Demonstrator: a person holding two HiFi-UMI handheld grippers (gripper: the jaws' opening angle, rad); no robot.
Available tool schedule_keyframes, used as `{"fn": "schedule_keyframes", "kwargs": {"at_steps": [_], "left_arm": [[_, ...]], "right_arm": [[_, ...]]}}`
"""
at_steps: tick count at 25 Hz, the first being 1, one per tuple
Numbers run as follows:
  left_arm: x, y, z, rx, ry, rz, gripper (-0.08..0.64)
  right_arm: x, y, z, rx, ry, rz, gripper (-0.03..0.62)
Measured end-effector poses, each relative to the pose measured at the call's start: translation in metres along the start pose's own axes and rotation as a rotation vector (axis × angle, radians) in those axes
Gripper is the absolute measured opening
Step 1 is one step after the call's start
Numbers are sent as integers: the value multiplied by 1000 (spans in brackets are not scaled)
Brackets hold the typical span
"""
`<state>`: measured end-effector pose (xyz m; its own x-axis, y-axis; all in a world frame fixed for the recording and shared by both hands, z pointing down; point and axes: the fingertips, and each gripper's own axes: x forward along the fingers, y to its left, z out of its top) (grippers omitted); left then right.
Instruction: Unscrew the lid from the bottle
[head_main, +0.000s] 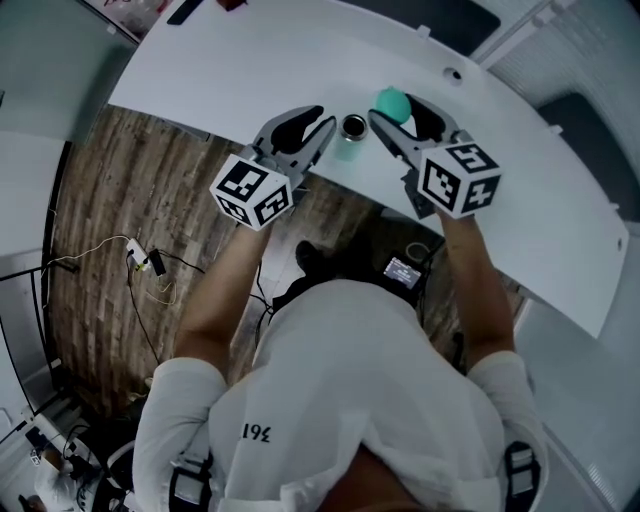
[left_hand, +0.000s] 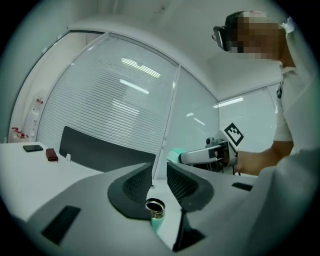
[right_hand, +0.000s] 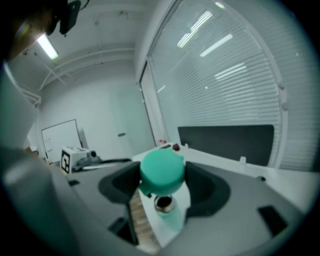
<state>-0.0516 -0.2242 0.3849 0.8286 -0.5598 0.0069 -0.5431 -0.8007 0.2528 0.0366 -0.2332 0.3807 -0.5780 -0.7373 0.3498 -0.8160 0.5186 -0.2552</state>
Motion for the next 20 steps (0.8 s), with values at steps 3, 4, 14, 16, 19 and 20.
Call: {"fn": "schedule_keyframes", "kwargs": {"at_steps": [3, 4, 14, 16, 19, 20], "left_arm": [[-13, -1, 11, -49, -38, 10, 89], [-17, -2, 13, -55, -46, 11, 86], [-49, -19, 37, -114, -92, 13, 71], [-55, -24, 40, -129, -103, 6, 67], [-66, -32, 42, -158, -113, -3, 66], [-70, -33, 41, -167, -116, -4, 66]], "right_arm": [[-8, 6, 7, 33, -30, -5, 293], [-10, 8, 8, 39, -38, -7, 293], [-39, 27, 17, 92, -111, -18, 292], [-46, 31, 17, 113, -124, -15, 292], [-56, 38, 13, 149, -144, -6, 293], [-59, 40, 11, 157, -148, -6, 293]]}}
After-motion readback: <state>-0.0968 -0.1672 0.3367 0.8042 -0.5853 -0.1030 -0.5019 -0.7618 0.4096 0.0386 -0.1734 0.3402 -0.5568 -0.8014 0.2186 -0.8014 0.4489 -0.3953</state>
